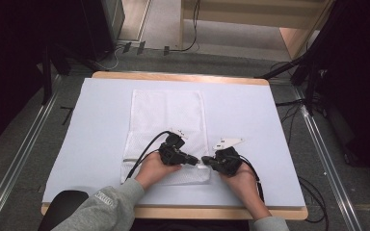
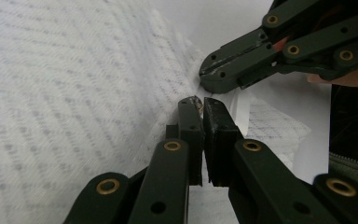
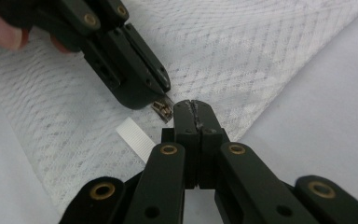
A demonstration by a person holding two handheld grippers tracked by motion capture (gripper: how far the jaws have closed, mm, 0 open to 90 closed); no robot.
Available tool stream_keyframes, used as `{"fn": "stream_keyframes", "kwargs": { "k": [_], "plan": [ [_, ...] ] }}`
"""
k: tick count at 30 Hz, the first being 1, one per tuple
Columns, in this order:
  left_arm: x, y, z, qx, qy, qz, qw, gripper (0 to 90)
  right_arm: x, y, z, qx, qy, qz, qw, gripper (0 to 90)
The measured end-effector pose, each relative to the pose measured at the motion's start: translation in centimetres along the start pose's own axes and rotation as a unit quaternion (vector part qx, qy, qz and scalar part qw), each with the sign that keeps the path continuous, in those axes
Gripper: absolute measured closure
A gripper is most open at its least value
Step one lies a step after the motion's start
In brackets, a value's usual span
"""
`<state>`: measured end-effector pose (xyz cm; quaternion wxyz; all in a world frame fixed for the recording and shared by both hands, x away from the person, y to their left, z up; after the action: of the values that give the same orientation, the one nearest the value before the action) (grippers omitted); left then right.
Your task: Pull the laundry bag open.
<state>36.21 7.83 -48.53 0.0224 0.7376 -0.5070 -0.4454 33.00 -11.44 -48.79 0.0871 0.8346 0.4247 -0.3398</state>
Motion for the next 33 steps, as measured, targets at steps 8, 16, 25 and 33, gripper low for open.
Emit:
{"fn": "stream_keyframes", "kwargs": {
  "k": [8, 16, 25, 33],
  "plan": [
    [-0.5, -0.3, -0.2, -0.003, -0.017, 0.008, 0.9998, 87.9, 0.0, 0.0, 0.0, -0.005, 0.004, -0.001, 1.0, 90.0],
    [-1.2, -0.6, -0.3, -0.013, -0.029, 0.012, 0.9994, 87.9, 0.0, 0.1, 0.2, -0.002, 0.008, -0.005, 1.0, 90.0],
    [-1.8, -0.9, -0.3, -0.018, -0.034, 0.019, 0.9991, 87.9, 0.0, 0.1, 0.2, -0.001, 0.008, -0.006, 1.0, 90.0],
    [-2.2, -1.1, -0.3, -0.024, -0.041, 0.022, 0.9986, 87.9, -0.1, 0.1, 0.2, 0.004, 0.007, -0.008, 0.9999, 90.0]
  ]
}}
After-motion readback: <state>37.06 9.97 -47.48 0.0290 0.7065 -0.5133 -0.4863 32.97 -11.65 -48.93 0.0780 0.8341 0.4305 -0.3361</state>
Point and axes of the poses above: each handheld gripper's, and its own axes: x roughly forward along the jaws, z roughly out of its underside, y roughly to its right, the point moved 2 cm from there along x, roughly forward along the jaws, and after that the axes turned 5 degrees about y, right-handed, at the moved point
